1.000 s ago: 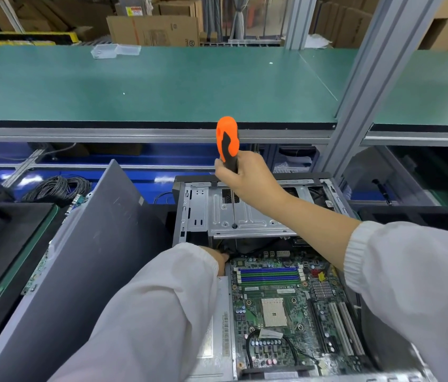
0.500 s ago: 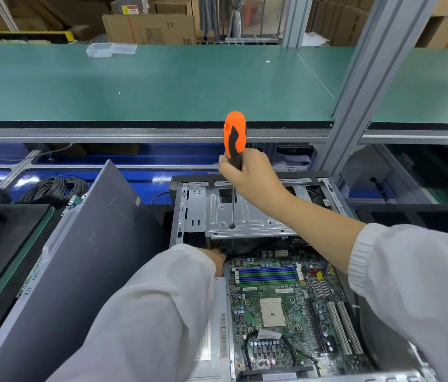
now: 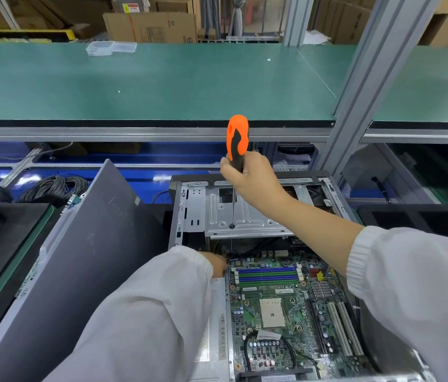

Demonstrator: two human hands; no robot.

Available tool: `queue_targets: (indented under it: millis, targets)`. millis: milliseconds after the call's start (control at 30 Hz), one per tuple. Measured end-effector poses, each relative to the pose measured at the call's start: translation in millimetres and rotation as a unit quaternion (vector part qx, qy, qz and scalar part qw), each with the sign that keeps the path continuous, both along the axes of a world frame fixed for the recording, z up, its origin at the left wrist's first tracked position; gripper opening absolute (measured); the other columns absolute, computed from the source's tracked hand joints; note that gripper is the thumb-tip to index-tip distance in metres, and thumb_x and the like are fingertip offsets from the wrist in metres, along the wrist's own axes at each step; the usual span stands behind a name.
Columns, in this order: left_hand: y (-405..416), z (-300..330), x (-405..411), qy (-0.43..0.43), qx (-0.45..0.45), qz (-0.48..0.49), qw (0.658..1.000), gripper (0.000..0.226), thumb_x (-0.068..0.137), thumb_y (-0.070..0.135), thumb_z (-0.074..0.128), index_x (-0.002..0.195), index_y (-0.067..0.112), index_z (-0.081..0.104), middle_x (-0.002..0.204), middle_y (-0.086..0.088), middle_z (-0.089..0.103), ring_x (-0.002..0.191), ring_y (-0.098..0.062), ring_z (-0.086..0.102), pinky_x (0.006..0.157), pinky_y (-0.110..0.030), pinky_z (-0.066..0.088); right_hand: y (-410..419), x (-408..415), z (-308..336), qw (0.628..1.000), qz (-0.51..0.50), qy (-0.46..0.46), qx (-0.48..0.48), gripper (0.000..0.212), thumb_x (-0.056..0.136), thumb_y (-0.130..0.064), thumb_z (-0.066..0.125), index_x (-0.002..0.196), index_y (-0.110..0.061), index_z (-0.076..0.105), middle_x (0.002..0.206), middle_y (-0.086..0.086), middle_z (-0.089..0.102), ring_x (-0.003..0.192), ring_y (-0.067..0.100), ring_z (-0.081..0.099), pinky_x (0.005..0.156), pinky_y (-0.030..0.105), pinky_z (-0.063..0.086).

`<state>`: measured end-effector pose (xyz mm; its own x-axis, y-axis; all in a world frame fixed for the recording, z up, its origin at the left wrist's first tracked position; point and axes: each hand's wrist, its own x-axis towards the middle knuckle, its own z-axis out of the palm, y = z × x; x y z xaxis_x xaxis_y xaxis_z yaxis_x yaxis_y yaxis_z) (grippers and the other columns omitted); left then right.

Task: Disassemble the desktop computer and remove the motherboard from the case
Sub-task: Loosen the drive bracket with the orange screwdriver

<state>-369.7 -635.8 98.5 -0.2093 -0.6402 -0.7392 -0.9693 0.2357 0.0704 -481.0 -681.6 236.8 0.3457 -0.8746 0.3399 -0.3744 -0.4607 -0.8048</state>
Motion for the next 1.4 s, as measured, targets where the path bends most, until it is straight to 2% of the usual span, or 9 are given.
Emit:
queue_targets:
  millis: [200, 300, 367, 700, 933, 1133, 1233, 1300, 1400]
  targets:
    - [0, 6, 2, 0.034, 0.02, 0.051, 0.998, 0.046, 0.101, 0.015, 0.04, 0.147, 0.01, 0.035, 0.151, -0.013, 0.035, 0.137, -0.028, 0.036, 0.111, -0.036, 0.028, -1, 0, -5, 1.0, -0.002, 0.0, 0.017, 0.048, 0.093, -0.014, 0.051, 0.054, -0.02, 0.025, 0.037, -0.01, 0.024, 0.037, 0.008, 0.027, 0.04, 0.014, 0.023]
    - [-1, 4, 1, 0.042, 0.012, 0.051, 0.998, 0.042, 0.101, 0.013, 0.04, 0.142, 0.006, 0.04, 0.149, -0.014, 0.038, 0.118, -0.019, 0.044, 0.108, -0.035, 0.03, 0, 0, -5, 1.0, 0.001, 0.002, 0.012, 0.049, 0.093, -0.014, 0.051, 0.054, -0.021, 0.024, 0.036, -0.009, 0.025, 0.037, 0.007, 0.027, 0.039, 0.014, 0.023]
    - [-1, 4, 2, 0.045, 0.013, 0.051, 0.998, 0.046, 0.101, 0.011, 0.039, 0.146, 0.009, 0.035, 0.151, -0.013, 0.034, 0.104, -0.01, 0.03, 0.11, -0.036, 0.029, 0, 0, -4, 1.0, 0.002, 0.0, 0.008, 0.049, 0.093, -0.014, 0.051, 0.053, -0.021, 0.024, 0.038, -0.009, 0.021, 0.037, 0.008, 0.027, 0.04, 0.014, 0.023]
    - [-1, 6, 1, 0.051, 0.009, 0.042, 0.998, 0.048, 0.101, 0.013, 0.04, 0.148, 0.01, 0.032, 0.151, -0.012, 0.035, 0.103, -0.007, 0.022, 0.109, -0.035, 0.03, 2, 0, -4, 1.0, 0.005, 0.012, 0.011, 0.047, 0.094, -0.016, 0.051, 0.054, -0.019, 0.025, 0.046, -0.007, 0.022, 0.038, 0.008, 0.027, 0.04, 0.013, 0.023]
    - [1, 7, 0, 0.062, 0.015, 0.035, 0.997, 0.045, 0.101, 0.014, 0.041, 0.146, 0.01, 0.035, 0.112, 0.001, 0.027, 0.102, -0.01, 0.026, 0.085, -0.022, 0.022, 2, 1, -6, 1.0, 0.011, 0.017, 0.024, 0.045, 0.094, -0.015, 0.05, 0.055, -0.017, 0.028, 0.047, -0.007, 0.024, 0.039, 0.007, 0.027, 0.041, 0.014, 0.023]
    - [7, 46, -1, 0.142, -0.031, 0.09, 0.985, 0.035, 0.1, 0.007, 0.035, 0.128, -0.003, 0.053, 0.12, -0.014, 0.059, 0.105, -0.021, 0.056, 0.098, -0.032, 0.044, -1, -6, -3, 0.996, 0.041, 0.05, 0.059, 0.045, 0.095, -0.018, 0.048, 0.057, -0.016, 0.025, 0.048, -0.006, 0.022, 0.041, 0.008, 0.021, 0.047, 0.021, 0.021]
    - [9, 79, 18, 0.247, 0.021, 0.155, 0.956, 0.03, 0.101, 0.012, 0.039, 0.121, -0.002, 0.057, 0.115, -0.013, 0.068, 0.103, -0.014, 0.066, 0.087, -0.021, 0.053, -2, -10, -3, 0.993, 0.051, 0.078, 0.075, 0.043, 0.096, -0.023, 0.047, 0.059, -0.015, 0.026, 0.05, -0.002, 0.023, 0.043, 0.01, 0.021, 0.05, 0.027, 0.022]
    - [7, 100, 31, 0.298, -0.024, 0.198, 0.934, 0.024, 0.098, 0.018, 0.049, 0.105, 0.0, 0.062, 0.097, -0.013, 0.073, 0.084, -0.01, 0.071, 0.073, -0.017, 0.056, -2, -10, -1, 0.991, 0.057, 0.092, 0.075, 0.045, 0.097, -0.024, 0.047, 0.058, -0.016, 0.025, 0.049, -0.004, 0.023, 0.04, 0.008, 0.021, 0.049, 0.026, 0.021]
    - [0, 113, 34, 0.34, -0.252, 0.239, 0.874, 0.023, 0.089, 0.026, 0.066, 0.108, 0.015, 0.06, 0.098, 0.001, 0.068, 0.064, -0.004, 0.064, 0.058, -0.015, 0.05, -2, -12, 2, 0.989, 0.067, 0.113, 0.073, 0.047, 0.097, -0.024, 0.047, 0.056, -0.017, 0.026, 0.046, -0.006, 0.023, 0.038, 0.008, 0.022, 0.047, 0.023, 0.021]
